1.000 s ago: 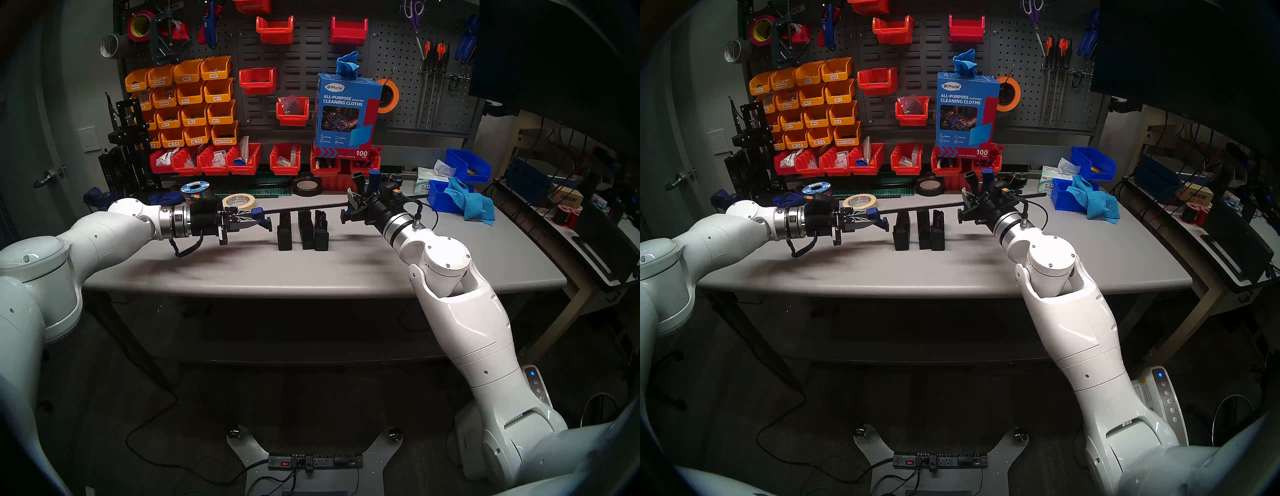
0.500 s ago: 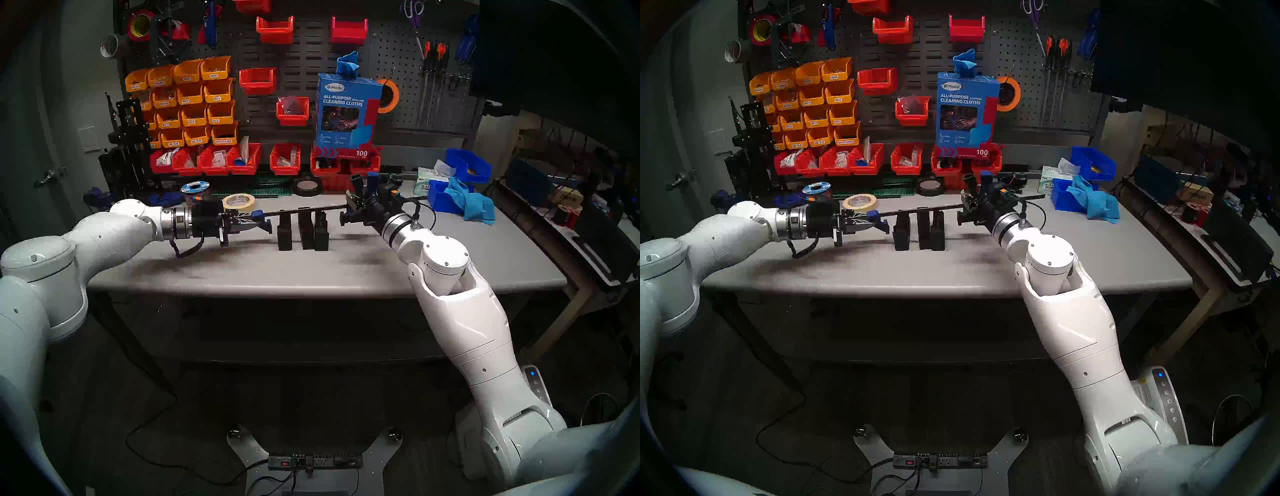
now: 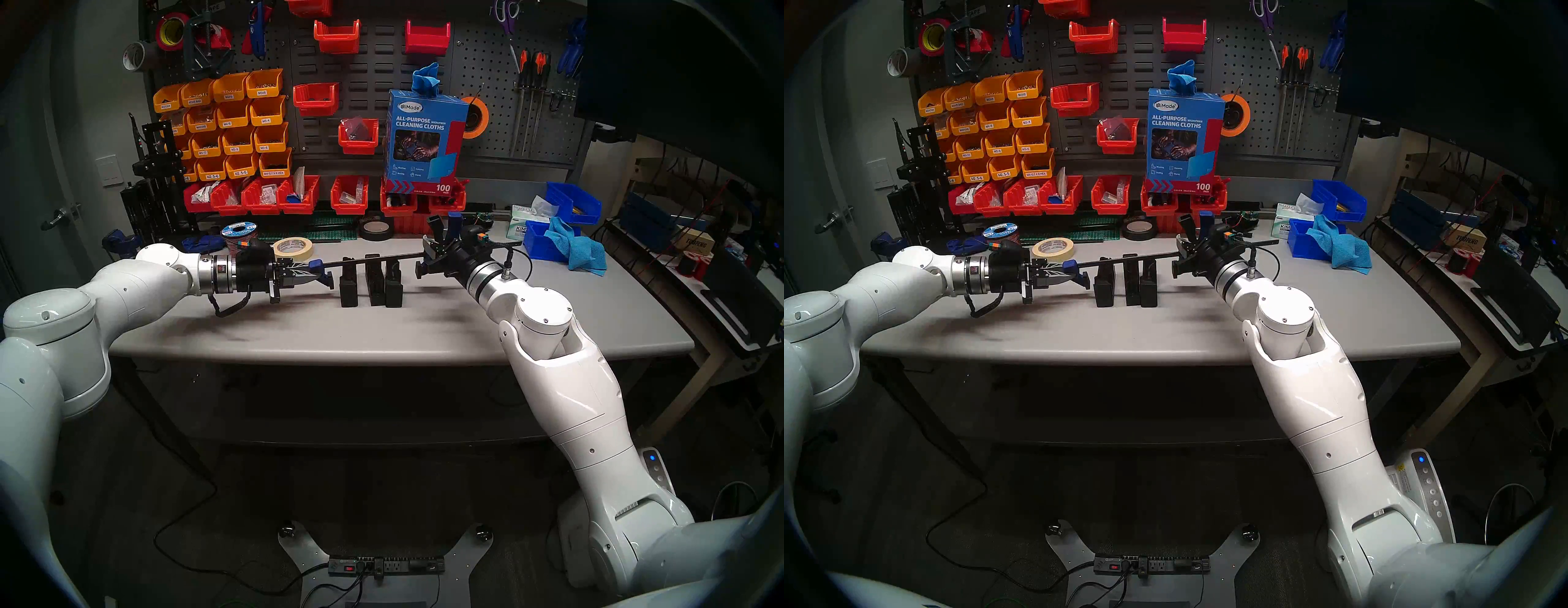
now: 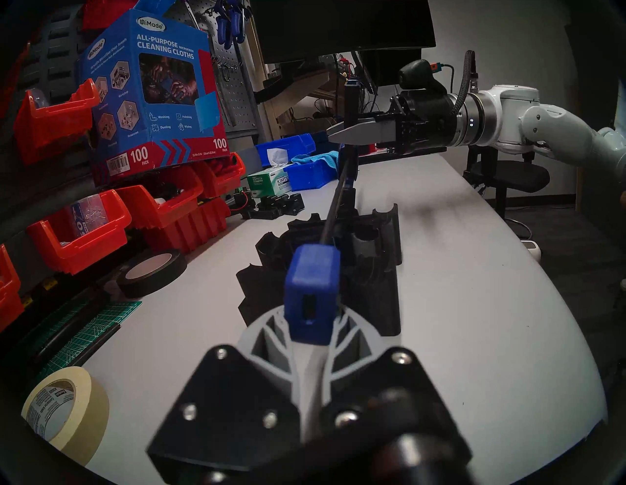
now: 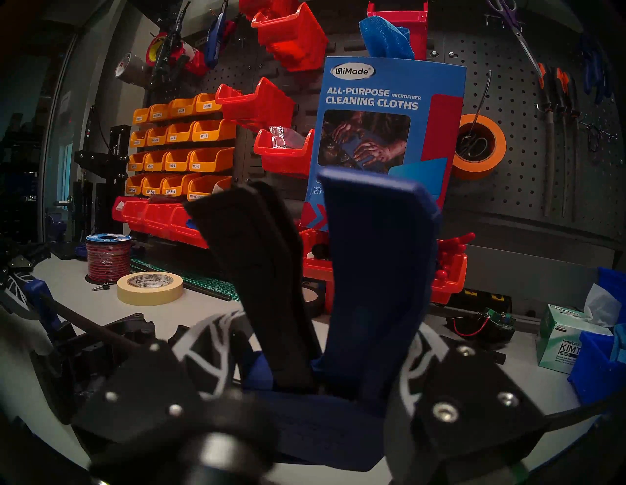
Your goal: Clamp the two 3D printed pieces together with the clamp
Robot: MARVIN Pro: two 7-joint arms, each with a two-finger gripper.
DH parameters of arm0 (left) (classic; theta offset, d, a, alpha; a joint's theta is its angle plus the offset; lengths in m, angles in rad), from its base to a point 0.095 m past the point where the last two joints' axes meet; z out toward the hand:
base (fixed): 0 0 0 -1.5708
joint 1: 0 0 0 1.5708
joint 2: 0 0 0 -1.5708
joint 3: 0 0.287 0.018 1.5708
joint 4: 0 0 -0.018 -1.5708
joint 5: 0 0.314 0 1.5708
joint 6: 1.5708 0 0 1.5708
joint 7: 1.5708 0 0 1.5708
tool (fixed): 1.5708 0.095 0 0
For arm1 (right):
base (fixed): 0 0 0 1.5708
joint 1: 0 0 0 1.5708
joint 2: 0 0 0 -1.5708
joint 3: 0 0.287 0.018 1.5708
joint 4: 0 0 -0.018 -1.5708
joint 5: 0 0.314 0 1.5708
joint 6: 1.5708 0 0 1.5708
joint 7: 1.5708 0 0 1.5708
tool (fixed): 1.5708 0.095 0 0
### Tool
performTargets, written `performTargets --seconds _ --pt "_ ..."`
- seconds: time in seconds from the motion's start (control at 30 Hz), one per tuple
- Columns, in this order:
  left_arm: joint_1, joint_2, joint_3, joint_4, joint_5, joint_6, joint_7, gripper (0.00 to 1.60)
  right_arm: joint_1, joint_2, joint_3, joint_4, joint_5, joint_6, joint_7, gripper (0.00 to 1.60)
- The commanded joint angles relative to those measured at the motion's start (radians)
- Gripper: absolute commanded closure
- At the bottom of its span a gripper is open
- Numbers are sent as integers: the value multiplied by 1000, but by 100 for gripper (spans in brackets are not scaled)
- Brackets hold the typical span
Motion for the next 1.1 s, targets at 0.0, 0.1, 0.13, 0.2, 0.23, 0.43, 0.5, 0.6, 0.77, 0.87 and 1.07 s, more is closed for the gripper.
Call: performTargets --seconds 0.0,0.1,0.13,0.2,0.23,0.43,0.5,0.6,0.77,0.87,1.07 --pt "-26 -24 -4 7 -1 -1 -116 160 33 -4 -2 -30 2 18 6 160" --pt "-29 -22 -2 -1 4 0 -106 160 32 -2 -2 -31 3 27 9 160" --pt "-29 -23 -2 0 4 1 -107 160 33 -2 -3 -32 3 31 10 160" --pt "-30 -26 -3 3 5 2 -112 160 34 -1 -2 -32 4 38 11 160" --pt "-31 -27 -3 4 6 3 -115 160 34 1 -3 -32 4 44 14 160" --pt "-32 -32 -4 5 10 4 -113 160 37 4 -3 -33 8 66 21 160" --pt "-31 -35 -5 6 12 4 -112 160 38 5 -3 -35 11 76 23 160" --pt "-32 -35 -5 6 15 3 -109 160 38 7 -3 -39 14 89 25 160" --pt "-33 -38 -6 8 18 5 -109 160 39 8 -3 -42 19 102 29 160" --pt "-35 -40 -6 10 21 7 -107 160 40 10 -4 -41 22 110 33 160" --pt "-37 -47 -6 21 26 11 -102 160 45 11 -7 -37 28 127 41 160"
